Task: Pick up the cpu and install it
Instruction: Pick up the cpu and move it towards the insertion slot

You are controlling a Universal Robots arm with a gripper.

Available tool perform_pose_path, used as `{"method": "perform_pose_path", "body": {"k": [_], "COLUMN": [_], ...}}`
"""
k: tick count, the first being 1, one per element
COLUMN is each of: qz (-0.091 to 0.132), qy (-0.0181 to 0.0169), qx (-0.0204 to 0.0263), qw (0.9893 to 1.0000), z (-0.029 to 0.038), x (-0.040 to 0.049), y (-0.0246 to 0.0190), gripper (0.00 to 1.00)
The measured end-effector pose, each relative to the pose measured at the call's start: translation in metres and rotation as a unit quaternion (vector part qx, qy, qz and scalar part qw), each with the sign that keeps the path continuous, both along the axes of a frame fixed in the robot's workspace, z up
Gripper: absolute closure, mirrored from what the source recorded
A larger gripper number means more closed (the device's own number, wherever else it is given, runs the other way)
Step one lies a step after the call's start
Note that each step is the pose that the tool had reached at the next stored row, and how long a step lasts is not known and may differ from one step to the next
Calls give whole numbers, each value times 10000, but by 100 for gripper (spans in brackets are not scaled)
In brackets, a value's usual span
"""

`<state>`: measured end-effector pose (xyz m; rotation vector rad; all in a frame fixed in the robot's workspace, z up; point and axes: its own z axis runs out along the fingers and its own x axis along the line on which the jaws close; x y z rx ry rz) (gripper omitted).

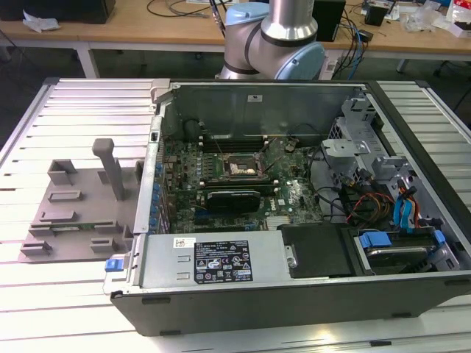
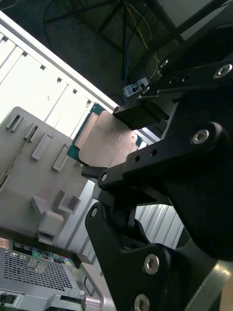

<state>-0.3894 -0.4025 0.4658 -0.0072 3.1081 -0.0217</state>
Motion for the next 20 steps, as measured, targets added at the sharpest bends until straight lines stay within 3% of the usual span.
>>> {"method": "perform_pose_path", "body": {"k": [11, 20], "qz": [0, 0], "qy": [0, 0], "qx": [-4, -3], "qw": [10000, 10000], "z": [153, 223], "x": [0, 0], "y": [0, 0], "gripper": [45, 45]}}
